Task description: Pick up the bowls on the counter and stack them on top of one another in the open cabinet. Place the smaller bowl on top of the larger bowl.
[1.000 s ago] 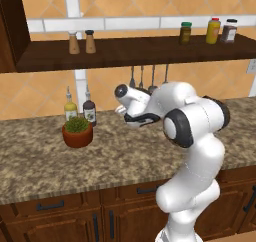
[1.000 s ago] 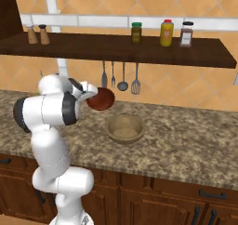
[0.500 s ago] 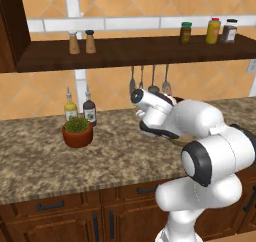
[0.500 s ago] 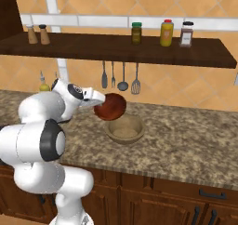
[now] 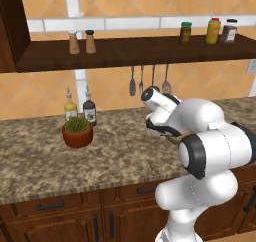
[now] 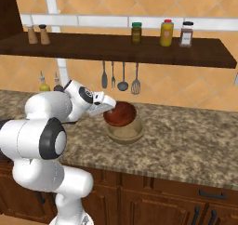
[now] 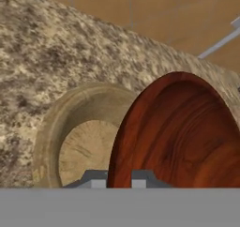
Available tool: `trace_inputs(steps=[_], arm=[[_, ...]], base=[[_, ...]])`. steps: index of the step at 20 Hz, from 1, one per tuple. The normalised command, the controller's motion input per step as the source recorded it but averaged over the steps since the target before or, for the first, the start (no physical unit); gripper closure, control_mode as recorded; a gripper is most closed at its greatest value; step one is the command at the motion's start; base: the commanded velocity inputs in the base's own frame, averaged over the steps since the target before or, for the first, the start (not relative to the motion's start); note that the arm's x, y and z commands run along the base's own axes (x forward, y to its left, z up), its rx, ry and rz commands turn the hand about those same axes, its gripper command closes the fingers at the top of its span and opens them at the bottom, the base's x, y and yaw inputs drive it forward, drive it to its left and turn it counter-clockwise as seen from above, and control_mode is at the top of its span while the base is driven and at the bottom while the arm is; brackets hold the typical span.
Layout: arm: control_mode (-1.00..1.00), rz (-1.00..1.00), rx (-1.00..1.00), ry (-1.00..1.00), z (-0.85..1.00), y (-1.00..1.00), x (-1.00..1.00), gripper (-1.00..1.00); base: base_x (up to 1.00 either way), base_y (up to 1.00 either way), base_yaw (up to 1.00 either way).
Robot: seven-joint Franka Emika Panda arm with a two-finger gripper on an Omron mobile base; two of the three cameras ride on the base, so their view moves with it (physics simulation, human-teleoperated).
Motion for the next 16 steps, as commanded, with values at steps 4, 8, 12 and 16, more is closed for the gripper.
trace_inputs(steps=[4,8,12,16], arm=[[-1.0,0.0,0.0,0.1,-0.49,-0.01,0.0,1.0],[-1.0,0.0,0.0,0.02,-0.31,-0.38,0.0,1.0],[-1.0,0.0,0.0,0.0,-0.12,-0.17,0.03,-1.0],[-1.0,0.0,0.01,-0.02,0.21,0.01,-0.02,-1.0]], base=[[0.0,0.0,0.0],[0.0,0.0,0.0],[0.0,0.0,0.0],[0.0,0.0,0.0]])
